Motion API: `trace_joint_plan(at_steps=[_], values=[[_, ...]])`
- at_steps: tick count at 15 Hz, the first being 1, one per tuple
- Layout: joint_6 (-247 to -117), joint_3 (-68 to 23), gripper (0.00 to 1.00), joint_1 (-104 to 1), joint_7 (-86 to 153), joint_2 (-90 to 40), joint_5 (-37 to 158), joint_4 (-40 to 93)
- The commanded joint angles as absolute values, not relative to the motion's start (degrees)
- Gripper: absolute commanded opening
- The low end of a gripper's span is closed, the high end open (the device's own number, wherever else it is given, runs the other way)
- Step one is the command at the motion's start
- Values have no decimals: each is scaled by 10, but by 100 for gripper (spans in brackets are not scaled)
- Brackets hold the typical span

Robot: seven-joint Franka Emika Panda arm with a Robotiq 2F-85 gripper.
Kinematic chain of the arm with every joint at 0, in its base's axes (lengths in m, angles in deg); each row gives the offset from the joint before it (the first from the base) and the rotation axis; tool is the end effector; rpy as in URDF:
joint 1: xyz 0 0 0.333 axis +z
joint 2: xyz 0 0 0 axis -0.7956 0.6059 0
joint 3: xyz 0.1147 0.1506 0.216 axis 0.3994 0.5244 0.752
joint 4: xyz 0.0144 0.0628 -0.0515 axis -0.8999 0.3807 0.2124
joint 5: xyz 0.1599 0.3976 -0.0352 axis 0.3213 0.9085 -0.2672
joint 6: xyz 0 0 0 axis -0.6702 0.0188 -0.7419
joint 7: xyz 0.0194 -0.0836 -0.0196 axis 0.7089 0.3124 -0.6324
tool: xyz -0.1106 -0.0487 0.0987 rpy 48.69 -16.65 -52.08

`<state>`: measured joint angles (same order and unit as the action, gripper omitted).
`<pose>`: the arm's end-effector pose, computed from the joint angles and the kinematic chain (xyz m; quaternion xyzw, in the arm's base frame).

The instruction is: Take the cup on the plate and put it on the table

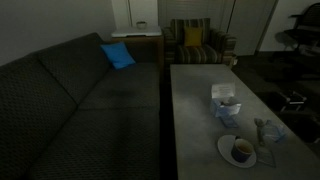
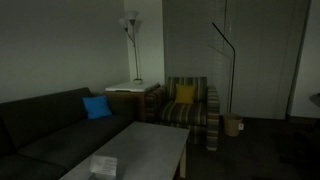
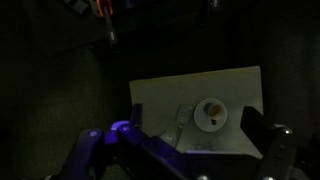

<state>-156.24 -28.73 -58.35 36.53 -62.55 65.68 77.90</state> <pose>0.4083 -0.1009 0.2975 -0.9797 0.1509 0.1149 0.0649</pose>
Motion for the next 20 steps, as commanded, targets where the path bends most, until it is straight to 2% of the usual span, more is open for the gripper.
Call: trace_joint_plan(at_steps=[1, 11, 20], values=[[-1561, -278, 100, -593, 368, -625, 660, 778], [-1593, -269, 100, -586, 358, -615, 670, 786], [-1816, -244, 100, -526, 397, -484, 831, 805]])
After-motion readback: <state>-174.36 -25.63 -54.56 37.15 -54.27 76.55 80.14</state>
